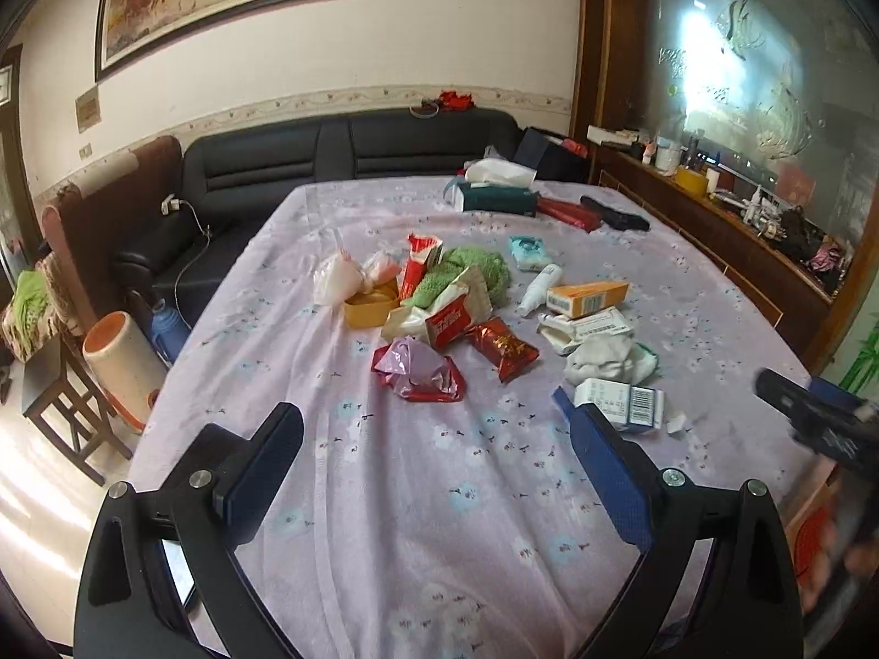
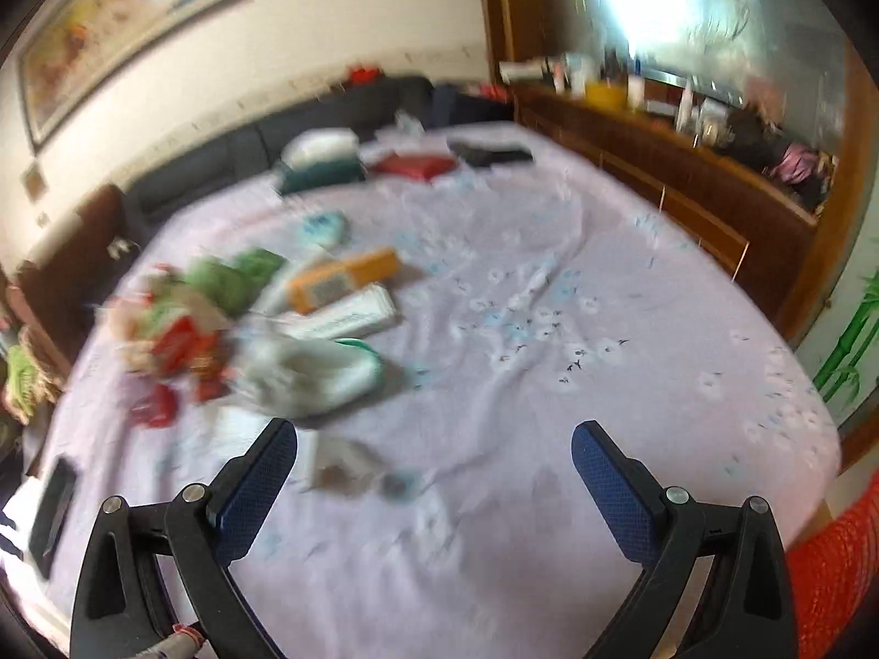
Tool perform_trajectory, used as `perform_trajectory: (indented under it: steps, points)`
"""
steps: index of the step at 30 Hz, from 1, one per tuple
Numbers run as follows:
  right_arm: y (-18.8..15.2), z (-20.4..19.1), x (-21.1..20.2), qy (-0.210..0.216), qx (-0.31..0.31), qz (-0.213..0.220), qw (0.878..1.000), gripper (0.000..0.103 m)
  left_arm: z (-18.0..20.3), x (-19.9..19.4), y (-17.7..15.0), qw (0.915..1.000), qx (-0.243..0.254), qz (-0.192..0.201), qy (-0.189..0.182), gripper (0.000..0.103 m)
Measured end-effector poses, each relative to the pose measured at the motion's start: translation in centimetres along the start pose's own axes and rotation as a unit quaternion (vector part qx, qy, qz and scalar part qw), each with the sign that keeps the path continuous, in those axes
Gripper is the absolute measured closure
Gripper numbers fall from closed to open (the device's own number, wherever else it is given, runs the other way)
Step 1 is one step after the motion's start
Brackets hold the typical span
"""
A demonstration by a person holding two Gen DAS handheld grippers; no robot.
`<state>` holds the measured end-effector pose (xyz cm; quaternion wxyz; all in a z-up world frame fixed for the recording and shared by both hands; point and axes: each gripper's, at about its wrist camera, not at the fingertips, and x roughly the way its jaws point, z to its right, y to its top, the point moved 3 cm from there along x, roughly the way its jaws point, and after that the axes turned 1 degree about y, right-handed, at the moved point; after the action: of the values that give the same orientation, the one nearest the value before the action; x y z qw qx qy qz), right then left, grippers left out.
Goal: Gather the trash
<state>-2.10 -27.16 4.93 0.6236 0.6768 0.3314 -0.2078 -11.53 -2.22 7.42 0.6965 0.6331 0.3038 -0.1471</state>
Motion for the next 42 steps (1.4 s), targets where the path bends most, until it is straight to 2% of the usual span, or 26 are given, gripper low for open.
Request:
perform_trajectory:
  steps: [4,7,11,16,29,35,42]
  points:
    - [-1.5,-1.5,-6.5,-0.002,-0.010,0.054,0.998,0.001,0.3,-2.4,-0.3,0.9999,0.004,0.016,-0.004,0.006]
    - [-3.0,-2.1,-10.3,0.032,0.005,0.082,0.996,0.001,0.6,-4.0,-0.5,0.9996,0.009,0.024,-0.012,0.006]
    - [-4.0,-3.1,-13.2,0.050,0.007,0.106,0.993,0.001,1.1,-5.8,-1.0,0.9991,0.019,0.035,-0.011,0.006]
    - [-5.3,-3.6,-16.1,0.028,-0.006,0.142,0.989,0.000,1.2,-7.5,-1.4,0.9987,0.023,0.044,-0.014,0.006]
    - [-6.5,-4.7,-18.4,0.027,-0.027,0.173,0.984,0.000,1.2,-8.3,-1.9,0.9985,0.028,0.043,-0.018,0.006]
    - [-6.7,-5.2,-17.5,0.040,-0.032,0.153,0.987,0.000,1.2,-8.1,-2.1,0.9985,0.029,0.039,-0.024,0.006]
    - [-6.5,-5.2,-16.8,0.029,-0.026,0.148,0.988,0.000,1.5,-6.8,-2.1,0.9984,0.034,0.028,-0.036,0.006]
